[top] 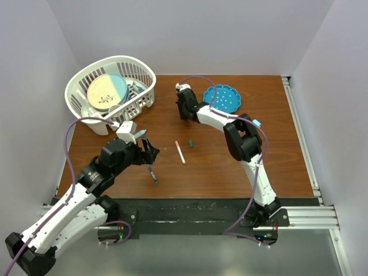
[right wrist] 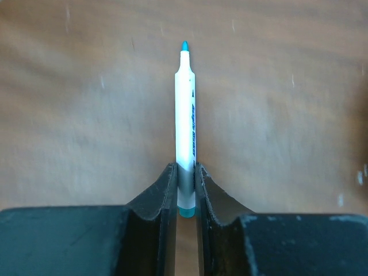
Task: Insert the pens into the pen caps
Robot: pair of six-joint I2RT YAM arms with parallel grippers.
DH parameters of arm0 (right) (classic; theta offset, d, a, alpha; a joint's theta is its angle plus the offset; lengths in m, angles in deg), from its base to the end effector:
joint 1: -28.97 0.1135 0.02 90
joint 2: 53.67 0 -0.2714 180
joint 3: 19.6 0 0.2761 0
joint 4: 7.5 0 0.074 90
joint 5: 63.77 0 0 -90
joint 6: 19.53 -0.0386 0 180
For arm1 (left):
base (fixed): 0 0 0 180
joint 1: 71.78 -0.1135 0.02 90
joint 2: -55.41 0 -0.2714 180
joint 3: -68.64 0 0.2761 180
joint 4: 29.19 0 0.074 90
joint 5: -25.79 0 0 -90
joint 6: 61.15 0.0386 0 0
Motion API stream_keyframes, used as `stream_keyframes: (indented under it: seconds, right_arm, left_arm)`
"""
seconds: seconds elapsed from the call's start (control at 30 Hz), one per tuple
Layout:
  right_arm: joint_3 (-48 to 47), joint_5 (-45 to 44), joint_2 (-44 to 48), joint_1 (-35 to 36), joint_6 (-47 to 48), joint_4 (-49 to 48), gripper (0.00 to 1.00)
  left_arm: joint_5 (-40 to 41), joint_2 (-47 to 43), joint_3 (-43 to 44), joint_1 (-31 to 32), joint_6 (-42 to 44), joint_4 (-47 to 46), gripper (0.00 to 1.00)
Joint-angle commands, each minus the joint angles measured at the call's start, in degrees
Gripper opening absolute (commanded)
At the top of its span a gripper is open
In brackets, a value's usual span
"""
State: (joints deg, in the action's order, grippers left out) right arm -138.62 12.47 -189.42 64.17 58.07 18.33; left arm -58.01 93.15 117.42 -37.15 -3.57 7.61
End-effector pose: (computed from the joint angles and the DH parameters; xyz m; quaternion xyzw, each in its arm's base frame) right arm 0.4637 0.3158 0.1480 -0.1324 0.9005 0.0608 0.4097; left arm 0.1485 -0.0975 0.2837 -0.0124 0.8461 -0.2550 0.4679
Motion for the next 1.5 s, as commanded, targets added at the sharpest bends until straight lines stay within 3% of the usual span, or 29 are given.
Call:
stream_keyframes:
  seconds: [0.0, 0.2, 0.6, 0.83, 1.23, 1.27, 1.33, 1.37, 1.43, 1.47]
  right_arm:
    - [12.14, 3.47, 11.27, -0.05, -3.84, -4.74, 0.0]
    - [33.66, 6.11, 25.68, -0.04, -8.15, -14.49, 0.0]
    - [60.05, 16.04, 53.46, 1.45, -21.68, -31.2, 0.0]
    - [64.81, 14.73, 65.32, 6.63, -24.68, -34.11, 0.0]
    - [65.43, 12.53, 69.47, 14.28, -26.09, -36.04, 0.0]
    - [65.43, 12.27, 69.65, 14.37, -26.18, -36.13, 0.0]
    - [65.52, 11.83, 70.09, 14.63, -26.53, -36.3, 0.0]
    - [65.61, 11.83, 70.26, 14.81, -26.71, -36.39, 0.0]
    - [65.61, 12.26, 70.53, 15.07, -26.71, -36.31, 0.0]
    - [65.43, 12.7, 70.7, 15.07, -26.71, -36.13, 0.03]
  left_arm:
    - [-2.41, 2.25, 0.77, 0.08, -3.25, -5.34, 0.86]
    - [-7.93, 6.91, -0.01, 0.0, -9.75, -17.09, 0.82]
    - [-15.33, 23.77, -0.54, -0.53, -17.32, -41.53, 0.73]
    - [-15.07, 28.88, 1.13, -0.62, -17.41, -47.62, 0.71]
    - [-17.35, 28.53, -1.86, -0.53, -18.9, -55.97, 0.58]
    - [-17.79, 28.45, -2.3, -0.53, -18.99, -56.15, 0.55]
    - [-18.76, 28.01, -3.0, -0.53, -19.25, -56.77, 0.4]
    - [-18.85, 27.83, -3.96, -0.53, -19.6, -57.2, 0.28]
    - [-19.64, 26.6, -5.37, -0.53, -20.31, -57.56, 0.16]
    - [-19.9, 26.08, -5.64, -0.53, -20.4, -57.47, 0.04]
